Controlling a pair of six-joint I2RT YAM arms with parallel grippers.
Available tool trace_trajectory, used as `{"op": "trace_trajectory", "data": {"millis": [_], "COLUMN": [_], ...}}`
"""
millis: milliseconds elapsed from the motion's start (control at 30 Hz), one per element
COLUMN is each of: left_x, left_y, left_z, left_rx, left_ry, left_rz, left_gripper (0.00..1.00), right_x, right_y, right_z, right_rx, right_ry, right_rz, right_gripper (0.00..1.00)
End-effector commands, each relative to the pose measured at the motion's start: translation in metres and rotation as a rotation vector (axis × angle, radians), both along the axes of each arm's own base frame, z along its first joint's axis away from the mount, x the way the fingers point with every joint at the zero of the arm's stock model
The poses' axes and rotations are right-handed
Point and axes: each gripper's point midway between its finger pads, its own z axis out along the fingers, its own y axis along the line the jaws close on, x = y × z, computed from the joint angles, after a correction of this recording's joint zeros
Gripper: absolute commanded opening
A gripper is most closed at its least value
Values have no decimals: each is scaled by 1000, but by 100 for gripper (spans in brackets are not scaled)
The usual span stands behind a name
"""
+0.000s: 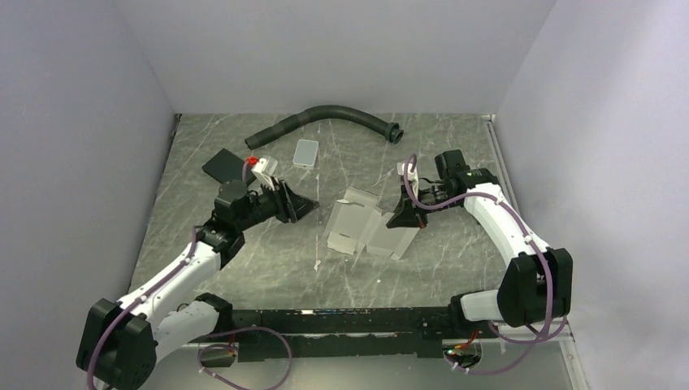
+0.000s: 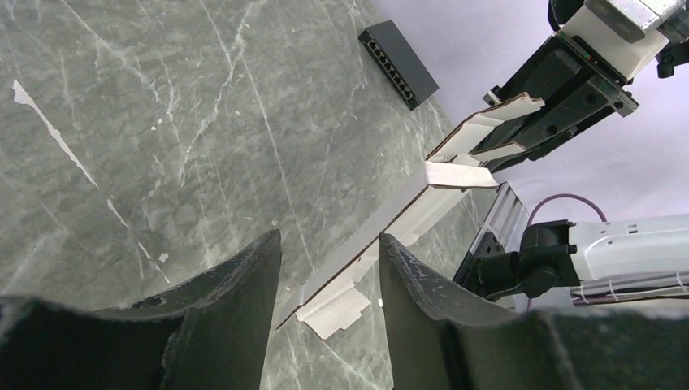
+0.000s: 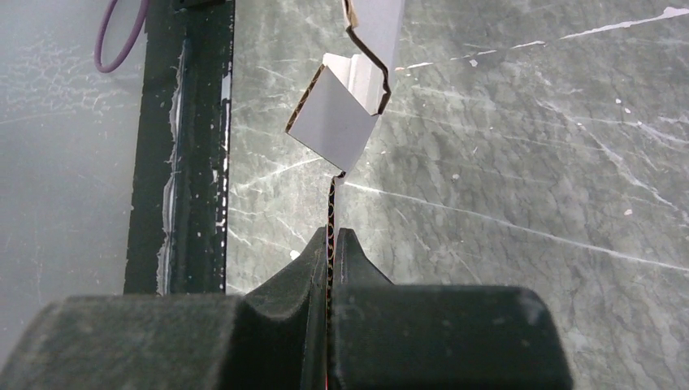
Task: Fold the paper box
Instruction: Pick up the paper box from the center of the board.
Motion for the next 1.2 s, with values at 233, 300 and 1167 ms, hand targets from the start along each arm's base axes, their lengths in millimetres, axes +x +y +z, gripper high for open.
{"op": "trace_trajectory", "data": {"millis": [233,300,1167], "left_x": [-7,-11,8], "left_y": [-24,-27,-50], "left_z": [1,0,-32], "left_rx": [-61,-62,183], "left_ry": [-82,-95,-211], "left_rz": [-164,-189,-77], "left_gripper": [50,51,56], "right_x": [18,21,20], "right_y": [4,3,6], "right_z": [7,5,0], "right_rx": [4,-5,-11], "right_ry": [-35,-25,24], "right_rz": [-25,-43,-30], "right_gripper": [0,0,0]}}
